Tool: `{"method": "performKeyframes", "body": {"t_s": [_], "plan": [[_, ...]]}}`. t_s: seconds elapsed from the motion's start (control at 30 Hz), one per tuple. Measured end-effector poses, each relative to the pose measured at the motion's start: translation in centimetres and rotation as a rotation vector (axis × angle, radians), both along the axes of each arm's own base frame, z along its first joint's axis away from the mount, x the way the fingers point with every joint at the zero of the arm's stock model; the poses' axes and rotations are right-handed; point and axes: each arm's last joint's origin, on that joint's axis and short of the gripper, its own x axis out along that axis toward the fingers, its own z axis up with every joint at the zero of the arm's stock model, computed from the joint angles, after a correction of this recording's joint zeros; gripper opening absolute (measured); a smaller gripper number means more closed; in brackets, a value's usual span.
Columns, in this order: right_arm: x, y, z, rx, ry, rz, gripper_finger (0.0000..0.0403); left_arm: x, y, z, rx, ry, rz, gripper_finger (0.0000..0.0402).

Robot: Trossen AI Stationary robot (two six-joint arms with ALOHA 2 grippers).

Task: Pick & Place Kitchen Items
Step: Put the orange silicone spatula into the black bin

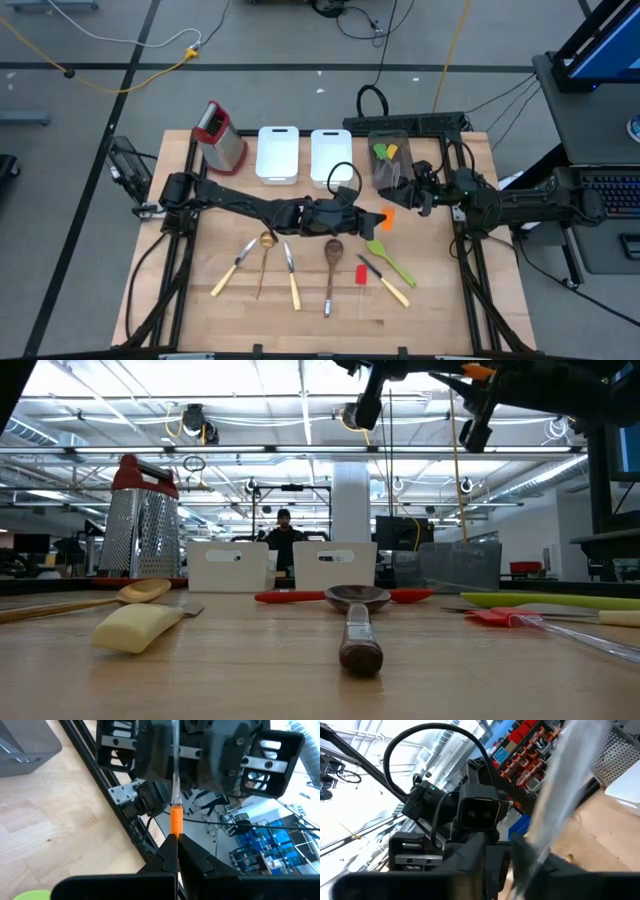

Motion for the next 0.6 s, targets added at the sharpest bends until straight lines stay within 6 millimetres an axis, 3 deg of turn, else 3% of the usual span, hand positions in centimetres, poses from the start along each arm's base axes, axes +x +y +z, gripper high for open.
{"method": "performKeyframes", "body": {"t_s": [0.1,0.4,0.6], "plan": [[0.0,0.0,0.0,-0.029,-0.002,-0.006,0.0011,0.0,0.02,0.0,0.001,0.0,0.0,0.0],[-0.02,0.0,0.03,-0.028,-0.005,-0.006,0.0001,0.03,-0.05,0.09,0.053,0.0,-0.034,0.0004],[-0.05,0.01,0.13,-0.025,-0.012,-0.008,0.0001,0.12,-0.15,0.51,0.116,-0.037,-0.093,0.0044]]}}
